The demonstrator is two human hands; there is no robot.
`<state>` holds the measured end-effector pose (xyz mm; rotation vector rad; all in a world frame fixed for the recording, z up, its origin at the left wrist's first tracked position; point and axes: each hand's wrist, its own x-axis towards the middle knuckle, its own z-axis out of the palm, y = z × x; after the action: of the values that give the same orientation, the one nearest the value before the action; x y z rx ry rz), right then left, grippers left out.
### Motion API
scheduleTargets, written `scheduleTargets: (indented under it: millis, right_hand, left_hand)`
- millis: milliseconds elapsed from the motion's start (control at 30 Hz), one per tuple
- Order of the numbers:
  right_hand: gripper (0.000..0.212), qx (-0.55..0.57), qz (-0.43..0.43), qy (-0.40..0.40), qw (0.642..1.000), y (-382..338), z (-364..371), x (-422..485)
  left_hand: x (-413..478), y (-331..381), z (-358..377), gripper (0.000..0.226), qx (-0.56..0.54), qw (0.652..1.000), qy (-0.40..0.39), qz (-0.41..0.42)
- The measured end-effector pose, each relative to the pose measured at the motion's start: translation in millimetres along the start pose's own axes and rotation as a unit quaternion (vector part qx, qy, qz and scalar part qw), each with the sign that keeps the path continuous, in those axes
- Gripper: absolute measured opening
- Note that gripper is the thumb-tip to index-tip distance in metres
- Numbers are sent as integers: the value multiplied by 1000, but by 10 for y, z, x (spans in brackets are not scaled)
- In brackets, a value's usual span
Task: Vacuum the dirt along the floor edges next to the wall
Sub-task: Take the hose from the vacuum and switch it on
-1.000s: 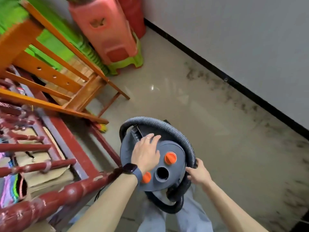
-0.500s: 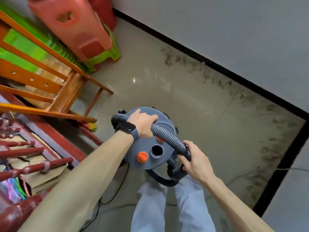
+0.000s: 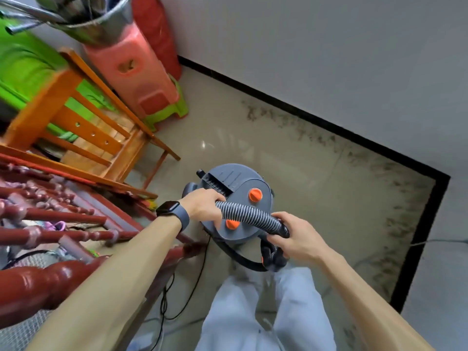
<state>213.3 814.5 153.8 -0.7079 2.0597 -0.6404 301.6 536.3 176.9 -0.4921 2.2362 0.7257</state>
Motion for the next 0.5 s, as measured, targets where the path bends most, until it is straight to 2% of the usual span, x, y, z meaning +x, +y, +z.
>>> scheduleTargets:
  millis: [133, 267, 367, 433, 500]
  right_hand:
    - [38, -5, 9, 8, 1000, -46, -79, -222]
    - [35, 90, 54, -14, 994, 38, 93, -307]
    - [38, 14, 96, -78, 992, 319, 521, -315]
    - [46, -25, 113, -111, 987, 570, 871, -412]
    - [43, -10, 120, -121, 985, 764, 1154, -629]
  left_hand:
    - [-272, 224, 1, 39, -16, 999, 8, 31]
    - [-536, 259, 213, 30, -13, 1000, 3, 2]
    - [-705, 225, 685, 30, 79, 996, 29, -19]
    - [-762, 284, 1076, 28, 171, 984, 58, 10]
    - [-762, 398, 1405, 23, 230, 969, 75, 43]
